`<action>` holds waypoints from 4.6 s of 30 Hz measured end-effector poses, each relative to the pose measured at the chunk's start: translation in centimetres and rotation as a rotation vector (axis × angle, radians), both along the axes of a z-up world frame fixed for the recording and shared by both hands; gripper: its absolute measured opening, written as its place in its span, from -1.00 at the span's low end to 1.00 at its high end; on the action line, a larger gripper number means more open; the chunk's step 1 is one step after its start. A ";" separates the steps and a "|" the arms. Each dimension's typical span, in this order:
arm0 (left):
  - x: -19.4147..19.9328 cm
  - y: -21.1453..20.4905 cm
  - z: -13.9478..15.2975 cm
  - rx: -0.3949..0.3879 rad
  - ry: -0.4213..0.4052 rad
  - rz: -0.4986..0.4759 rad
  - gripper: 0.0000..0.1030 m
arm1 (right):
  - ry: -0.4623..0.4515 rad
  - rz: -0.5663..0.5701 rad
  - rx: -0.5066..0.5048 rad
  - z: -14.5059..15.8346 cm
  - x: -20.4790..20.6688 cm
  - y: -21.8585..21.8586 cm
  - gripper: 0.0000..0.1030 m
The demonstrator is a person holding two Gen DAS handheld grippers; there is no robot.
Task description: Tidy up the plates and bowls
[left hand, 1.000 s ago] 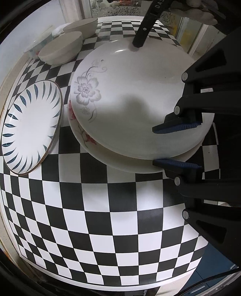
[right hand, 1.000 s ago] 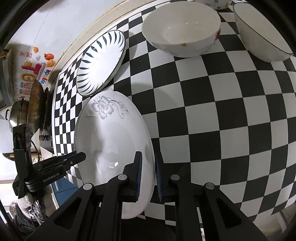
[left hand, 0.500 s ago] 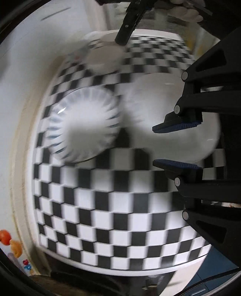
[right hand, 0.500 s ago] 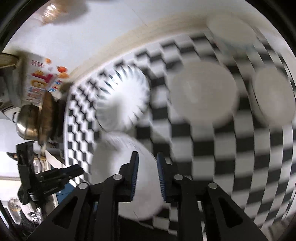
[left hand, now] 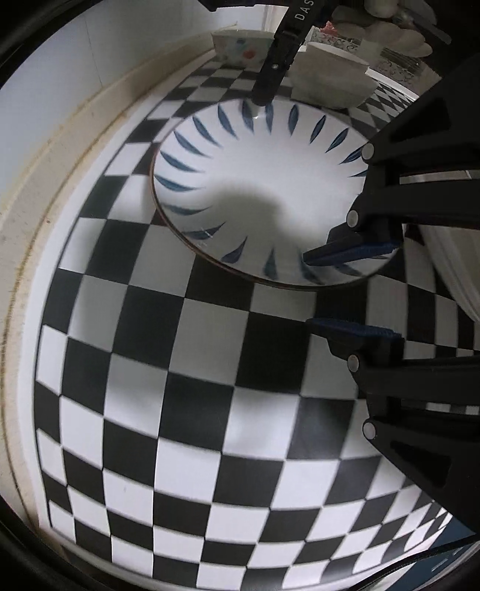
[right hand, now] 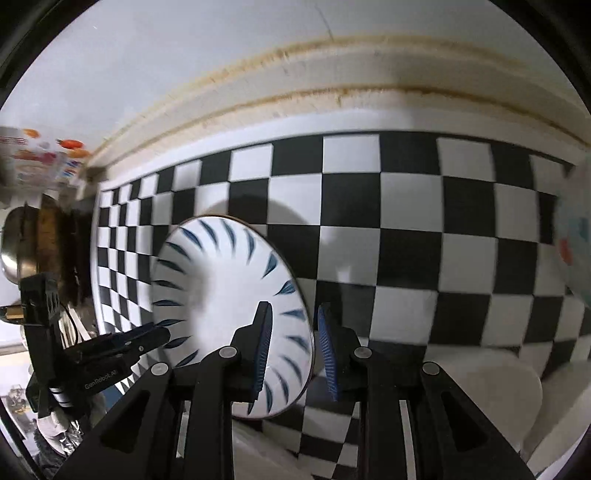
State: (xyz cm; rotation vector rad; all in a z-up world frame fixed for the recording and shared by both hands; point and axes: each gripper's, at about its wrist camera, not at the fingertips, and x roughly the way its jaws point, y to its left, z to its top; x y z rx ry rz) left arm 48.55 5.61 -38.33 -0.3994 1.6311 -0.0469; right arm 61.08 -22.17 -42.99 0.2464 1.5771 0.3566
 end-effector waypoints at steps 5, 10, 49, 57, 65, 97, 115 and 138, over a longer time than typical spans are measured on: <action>0.4 -1.6 0.6 0.033 -0.038 -0.039 -0.63 | 0.057 0.031 -0.006 -2.3 0.3 0.4 -0.67; 0.3 -2.2 2.2 0.054 -0.066 -0.049 -0.63 | 0.036 0.040 -0.037 -1.9 -0.7 0.6 -0.70; -15.3 -6.7 12.1 0.075 -0.210 -0.264 -0.63 | -0.143 -0.126 0.065 8.7 -25.3 -3.7 -0.72; -15.6 -7.3 7.5 0.080 -0.122 -0.274 -0.62 | -0.077 -0.143 0.042 3.9 -26.6 -3.7 -0.72; -15.8 -7.6 5.7 0.105 -0.079 -0.289 -0.62 | -0.043 -0.149 0.023 0.9 -26.7 -3.4 -0.72; -15.4 -6.8 4.5 0.097 -0.043 -0.272 -0.62 | -0.013 -0.164 0.002 -0.9 -25.6 -2.3 -0.67; -15.5 -6.9 5.3 0.122 -0.037 -0.274 -0.61 | -0.019 -0.193 -0.049 0.0 -26.0 -2.1 -0.60; -24.4 -6.5 19.6 0.189 -0.380 -0.305 0.07 | -0.322 -0.144 -0.148 14.7 -36.6 2.7 0.37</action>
